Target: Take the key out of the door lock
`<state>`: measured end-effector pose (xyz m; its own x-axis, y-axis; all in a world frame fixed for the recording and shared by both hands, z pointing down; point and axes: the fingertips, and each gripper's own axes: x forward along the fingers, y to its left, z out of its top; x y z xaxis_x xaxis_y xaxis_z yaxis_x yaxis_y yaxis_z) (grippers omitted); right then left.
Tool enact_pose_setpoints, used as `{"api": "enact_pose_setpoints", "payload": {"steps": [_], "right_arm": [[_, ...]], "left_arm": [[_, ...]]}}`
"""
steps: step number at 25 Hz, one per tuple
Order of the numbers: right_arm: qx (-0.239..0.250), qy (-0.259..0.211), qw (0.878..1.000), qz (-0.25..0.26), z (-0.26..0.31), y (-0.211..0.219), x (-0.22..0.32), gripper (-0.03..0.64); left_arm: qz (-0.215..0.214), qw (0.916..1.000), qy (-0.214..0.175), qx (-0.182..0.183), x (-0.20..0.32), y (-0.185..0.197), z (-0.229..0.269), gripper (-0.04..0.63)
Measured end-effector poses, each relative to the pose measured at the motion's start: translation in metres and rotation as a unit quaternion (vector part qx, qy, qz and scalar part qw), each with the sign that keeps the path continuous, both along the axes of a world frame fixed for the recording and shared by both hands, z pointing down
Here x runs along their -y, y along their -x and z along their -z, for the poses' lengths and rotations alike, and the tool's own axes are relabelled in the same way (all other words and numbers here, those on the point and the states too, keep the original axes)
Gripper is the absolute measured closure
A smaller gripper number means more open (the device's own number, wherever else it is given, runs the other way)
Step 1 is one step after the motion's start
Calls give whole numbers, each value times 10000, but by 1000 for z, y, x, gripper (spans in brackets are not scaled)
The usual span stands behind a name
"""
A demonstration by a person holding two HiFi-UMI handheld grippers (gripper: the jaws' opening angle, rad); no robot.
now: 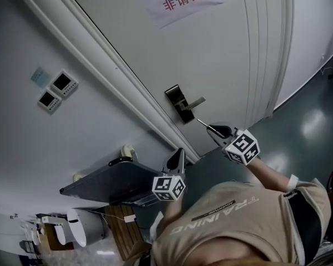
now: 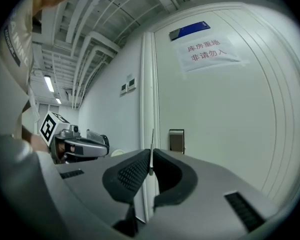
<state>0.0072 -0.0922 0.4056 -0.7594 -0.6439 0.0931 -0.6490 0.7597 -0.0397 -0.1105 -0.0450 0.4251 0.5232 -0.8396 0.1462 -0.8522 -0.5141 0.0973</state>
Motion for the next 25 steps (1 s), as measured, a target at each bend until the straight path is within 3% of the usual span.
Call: {"api": "enact_pose_setpoints", "payload": {"steps": [8, 13, 19, 25], "right_arm": [[-439, -375, 9983, -111, 2, -8, -2, 600], [-568, -396, 9975, -125, -1, -13, -5, 600], [-459, -110, 9989, -77, -19, -13, -11, 600], [-590, 18, 9983, 8, -34, -19, -13, 600]], "left_arm": [[-71, 9998, 103, -162, 0, -9, -7, 586], [66, 9996, -58, -250, 9, -5, -1, 586], [295, 9996, 2, -52, 9, 11, -11, 586], [540, 9982, 150, -211, 4, 10, -28, 586]]}}
